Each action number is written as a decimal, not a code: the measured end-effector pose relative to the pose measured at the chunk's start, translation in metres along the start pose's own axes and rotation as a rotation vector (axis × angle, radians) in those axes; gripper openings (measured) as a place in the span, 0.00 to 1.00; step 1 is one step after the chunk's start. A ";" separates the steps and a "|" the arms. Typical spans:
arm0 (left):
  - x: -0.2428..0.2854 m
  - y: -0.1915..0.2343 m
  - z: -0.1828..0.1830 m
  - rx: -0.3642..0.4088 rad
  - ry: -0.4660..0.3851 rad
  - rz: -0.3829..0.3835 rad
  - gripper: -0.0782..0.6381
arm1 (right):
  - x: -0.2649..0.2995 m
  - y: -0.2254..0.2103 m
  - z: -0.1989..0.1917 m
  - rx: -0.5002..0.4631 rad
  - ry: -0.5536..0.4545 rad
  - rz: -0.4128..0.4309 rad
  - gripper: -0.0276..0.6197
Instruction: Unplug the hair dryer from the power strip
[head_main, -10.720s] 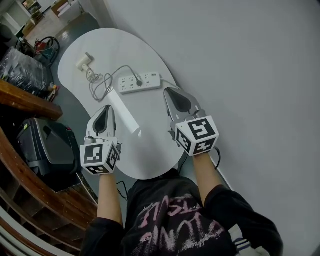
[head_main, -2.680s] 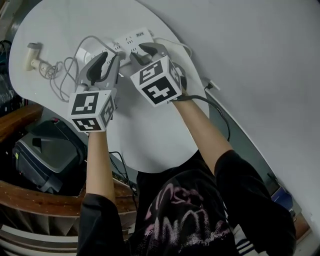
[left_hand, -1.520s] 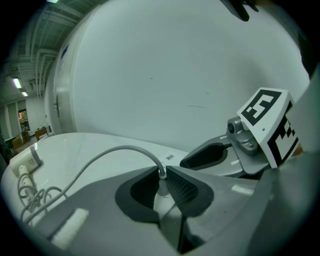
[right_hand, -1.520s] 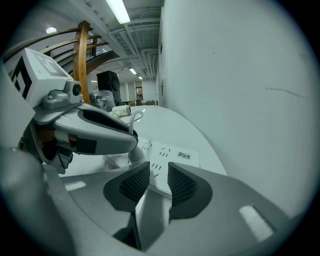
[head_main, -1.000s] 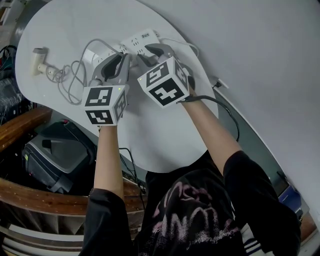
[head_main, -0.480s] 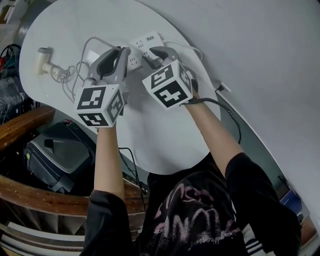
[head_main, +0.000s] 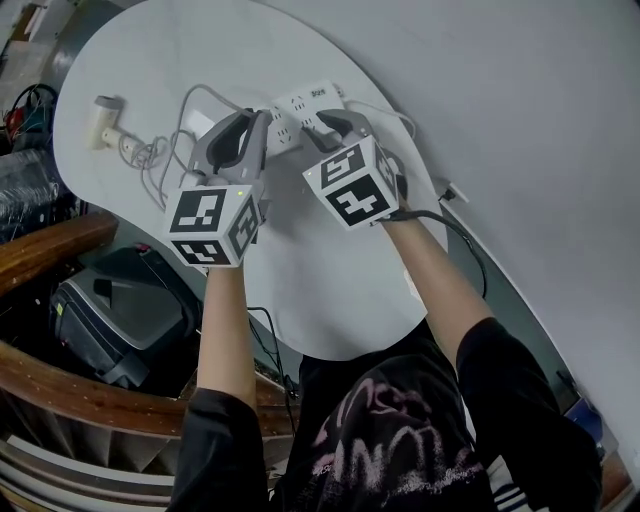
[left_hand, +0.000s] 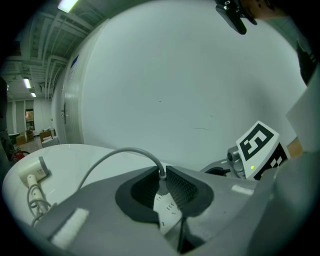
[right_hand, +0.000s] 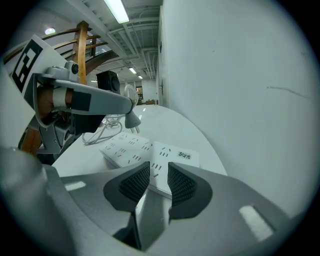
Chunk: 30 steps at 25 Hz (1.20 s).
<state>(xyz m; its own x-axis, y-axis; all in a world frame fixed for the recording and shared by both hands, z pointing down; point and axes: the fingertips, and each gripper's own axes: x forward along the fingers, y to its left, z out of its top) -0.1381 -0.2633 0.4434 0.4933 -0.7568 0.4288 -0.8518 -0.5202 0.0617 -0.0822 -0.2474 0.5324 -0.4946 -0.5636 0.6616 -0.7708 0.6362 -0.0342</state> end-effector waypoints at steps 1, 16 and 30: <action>-0.001 0.000 0.000 0.001 0.000 0.002 0.18 | 0.000 0.000 0.000 -0.001 0.000 0.000 0.23; -0.011 0.009 0.002 0.002 -0.011 0.027 0.18 | 0.000 0.001 0.001 -0.004 0.004 0.003 0.23; -0.025 0.021 -0.005 -0.008 -0.026 0.076 0.18 | -0.002 -0.003 -0.004 0.028 0.003 -0.003 0.21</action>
<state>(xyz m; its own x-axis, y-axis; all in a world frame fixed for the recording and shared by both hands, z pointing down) -0.1693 -0.2537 0.4385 0.4311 -0.8042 0.4092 -0.8884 -0.4576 0.0367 -0.0774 -0.2468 0.5341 -0.4912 -0.5641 0.6637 -0.7832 0.6195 -0.0532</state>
